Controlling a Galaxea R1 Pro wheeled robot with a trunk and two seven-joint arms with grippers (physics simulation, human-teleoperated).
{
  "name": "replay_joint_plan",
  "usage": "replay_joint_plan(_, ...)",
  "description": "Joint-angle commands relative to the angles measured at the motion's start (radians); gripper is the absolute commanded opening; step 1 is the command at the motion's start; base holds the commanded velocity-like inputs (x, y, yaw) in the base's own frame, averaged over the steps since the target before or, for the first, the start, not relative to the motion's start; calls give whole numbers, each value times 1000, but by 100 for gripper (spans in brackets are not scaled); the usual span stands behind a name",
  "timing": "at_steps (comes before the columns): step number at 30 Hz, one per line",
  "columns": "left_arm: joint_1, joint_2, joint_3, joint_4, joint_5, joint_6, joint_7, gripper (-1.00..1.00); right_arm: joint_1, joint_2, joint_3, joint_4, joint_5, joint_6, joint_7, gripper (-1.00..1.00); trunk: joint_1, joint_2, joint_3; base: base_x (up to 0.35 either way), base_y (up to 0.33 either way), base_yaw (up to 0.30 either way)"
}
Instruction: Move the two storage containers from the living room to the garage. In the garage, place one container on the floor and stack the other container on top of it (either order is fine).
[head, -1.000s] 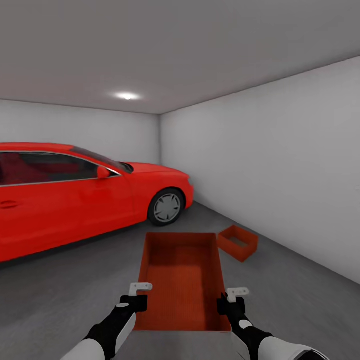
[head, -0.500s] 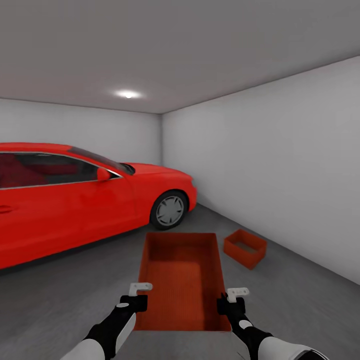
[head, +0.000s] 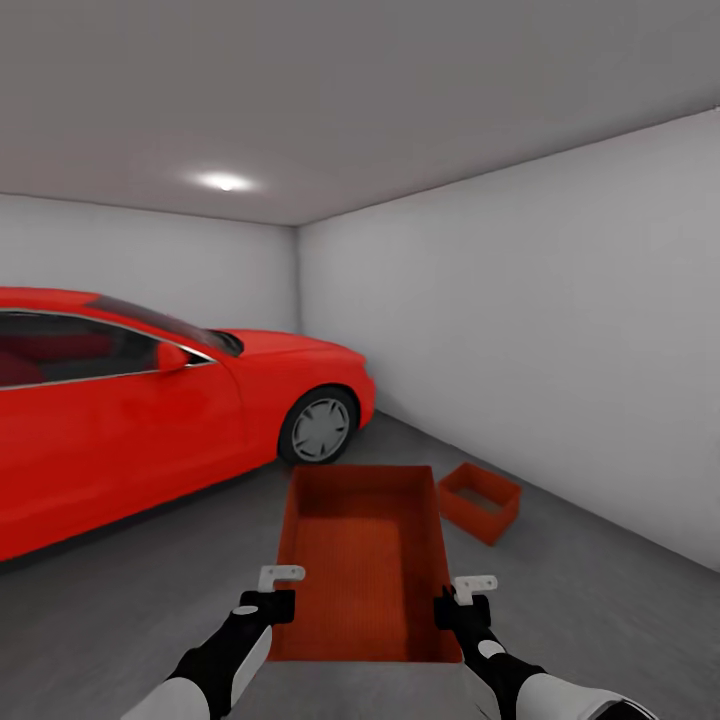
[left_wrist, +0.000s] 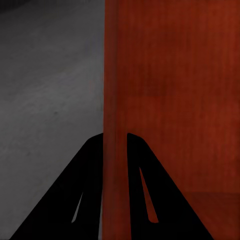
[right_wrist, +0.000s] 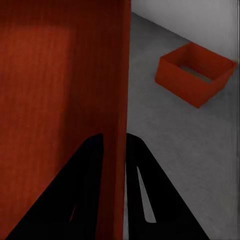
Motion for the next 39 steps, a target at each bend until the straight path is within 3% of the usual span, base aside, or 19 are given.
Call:
replay_joint_plan(1, 0, 0, -9, -4, 8, 6, 13, -100, -2, 1, -24, 2, -17, -4, -4, -100, 1, -1, -2, 321, 164, -281)
replay_joint_plan(39, 0, 0, -9, -4, 8, 6, 14, -100, -2, 1, -25, 2, -17, -4, -5, -100, 1, -1, -2, 320, 170, -284)
